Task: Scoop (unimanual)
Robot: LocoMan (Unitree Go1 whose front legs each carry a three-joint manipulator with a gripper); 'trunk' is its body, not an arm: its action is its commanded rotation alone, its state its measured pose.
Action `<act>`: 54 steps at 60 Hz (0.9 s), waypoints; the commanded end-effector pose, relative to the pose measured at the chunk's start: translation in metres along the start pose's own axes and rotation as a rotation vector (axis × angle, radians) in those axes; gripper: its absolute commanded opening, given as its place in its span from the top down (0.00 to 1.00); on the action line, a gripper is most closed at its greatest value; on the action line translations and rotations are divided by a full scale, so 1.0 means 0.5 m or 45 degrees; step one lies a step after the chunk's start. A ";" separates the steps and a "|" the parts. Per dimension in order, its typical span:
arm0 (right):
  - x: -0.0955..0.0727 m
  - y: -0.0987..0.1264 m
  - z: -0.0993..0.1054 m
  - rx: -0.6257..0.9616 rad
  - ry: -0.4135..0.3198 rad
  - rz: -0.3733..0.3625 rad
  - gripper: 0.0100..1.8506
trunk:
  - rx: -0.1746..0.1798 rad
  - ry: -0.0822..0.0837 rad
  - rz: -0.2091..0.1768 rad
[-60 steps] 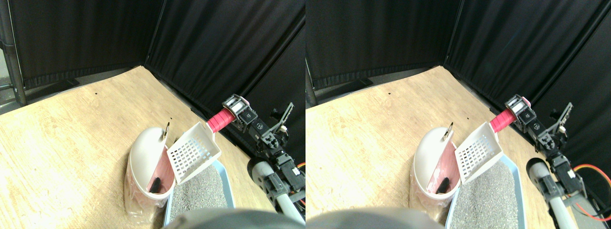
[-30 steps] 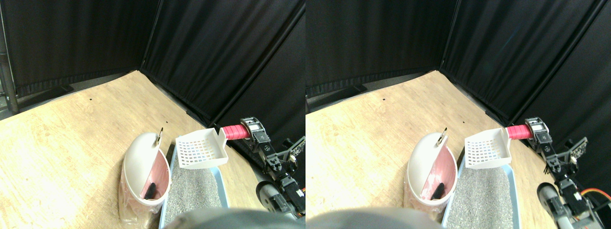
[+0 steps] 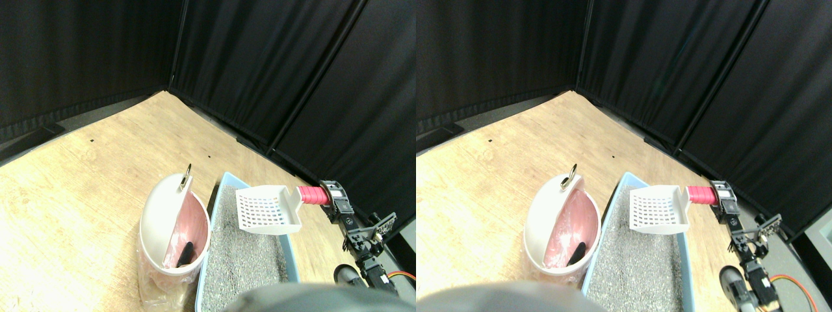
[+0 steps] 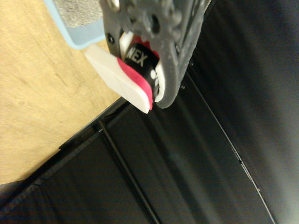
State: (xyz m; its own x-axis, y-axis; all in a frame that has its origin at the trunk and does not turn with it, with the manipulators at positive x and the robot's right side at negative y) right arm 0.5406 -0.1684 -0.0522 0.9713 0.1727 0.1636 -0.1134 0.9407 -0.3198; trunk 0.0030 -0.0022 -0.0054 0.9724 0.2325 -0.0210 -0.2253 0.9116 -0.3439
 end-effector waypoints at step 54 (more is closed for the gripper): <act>-0.100 -0.046 -0.180 0.472 0.184 -0.267 0.97 | 0.166 0.029 -0.079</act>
State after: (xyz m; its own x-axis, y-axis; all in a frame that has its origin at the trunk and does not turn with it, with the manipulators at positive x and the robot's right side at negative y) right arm 0.5115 -0.2251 -0.1422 0.9995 -0.0299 0.0114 0.0288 0.9964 0.0798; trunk 0.0017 -0.0019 -0.0068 0.9864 0.1609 -0.0348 -0.1646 0.9611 -0.2218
